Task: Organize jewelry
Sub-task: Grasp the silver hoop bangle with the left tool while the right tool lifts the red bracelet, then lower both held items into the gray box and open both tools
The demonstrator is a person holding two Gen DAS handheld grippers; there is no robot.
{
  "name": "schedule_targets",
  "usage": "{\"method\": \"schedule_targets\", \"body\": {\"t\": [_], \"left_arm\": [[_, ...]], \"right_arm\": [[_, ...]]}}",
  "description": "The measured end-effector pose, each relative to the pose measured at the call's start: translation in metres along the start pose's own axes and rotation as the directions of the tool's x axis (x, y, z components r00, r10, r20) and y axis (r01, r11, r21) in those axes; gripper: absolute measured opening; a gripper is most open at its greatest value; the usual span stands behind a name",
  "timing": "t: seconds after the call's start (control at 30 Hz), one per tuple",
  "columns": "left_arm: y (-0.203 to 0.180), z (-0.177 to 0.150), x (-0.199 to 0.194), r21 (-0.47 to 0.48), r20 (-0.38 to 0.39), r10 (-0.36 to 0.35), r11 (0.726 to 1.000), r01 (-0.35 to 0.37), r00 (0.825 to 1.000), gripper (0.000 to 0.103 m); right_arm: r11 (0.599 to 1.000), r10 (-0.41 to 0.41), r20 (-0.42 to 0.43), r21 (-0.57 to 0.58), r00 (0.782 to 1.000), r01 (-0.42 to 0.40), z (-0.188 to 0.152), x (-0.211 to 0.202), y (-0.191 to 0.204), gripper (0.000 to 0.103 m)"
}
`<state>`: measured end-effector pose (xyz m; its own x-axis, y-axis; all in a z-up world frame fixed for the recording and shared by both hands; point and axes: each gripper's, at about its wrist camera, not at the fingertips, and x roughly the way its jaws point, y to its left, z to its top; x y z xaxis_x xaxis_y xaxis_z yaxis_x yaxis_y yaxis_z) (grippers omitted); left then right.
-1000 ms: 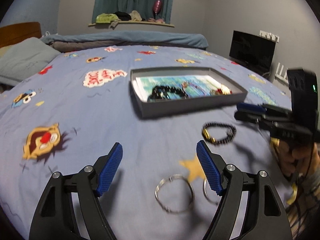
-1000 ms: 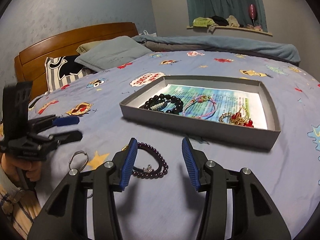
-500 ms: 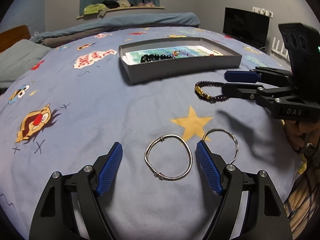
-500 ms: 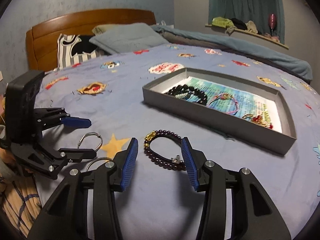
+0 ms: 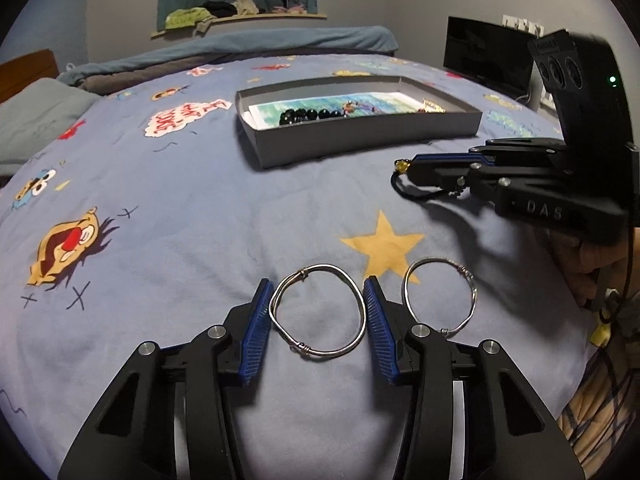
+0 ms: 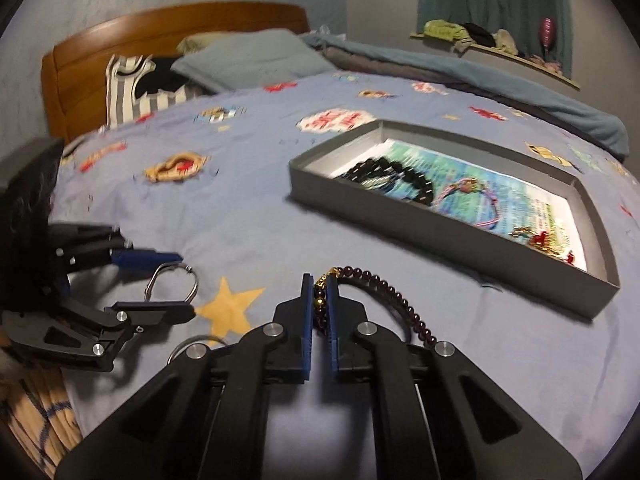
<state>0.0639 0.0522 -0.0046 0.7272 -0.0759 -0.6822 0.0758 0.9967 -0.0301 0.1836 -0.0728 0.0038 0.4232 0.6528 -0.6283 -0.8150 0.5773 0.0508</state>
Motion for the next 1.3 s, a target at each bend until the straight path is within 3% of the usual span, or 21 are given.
{"method": "schedule_targets", "body": {"t": [0.3,0.6,1.3], "left_arm": [[-0.004,0.004,-0.011,0.008,0.057,-0.013,1.0,0.013,0.998,0.047],[-0.005,0.024,-0.017,-0.044,0.15,-0.012,0.999,0.019,0.989,0.047],[-0.018,0.076,0.016,-0.061,0.194,-0.023,0.998,0.035,0.981,0.048]], "right_arm": [[0.992,0.006,0.108,0.122,0.994,-0.019,0.004,-0.033,-0.037,0.006],[0.955,0.11,0.208,0.248,0.972,-0.161,0.009,-0.056,-0.066,0.006],[0.945,0.069,0.279,0.29,0.958,-0.152,0.013,-0.076,-0.086,0.006]]}}
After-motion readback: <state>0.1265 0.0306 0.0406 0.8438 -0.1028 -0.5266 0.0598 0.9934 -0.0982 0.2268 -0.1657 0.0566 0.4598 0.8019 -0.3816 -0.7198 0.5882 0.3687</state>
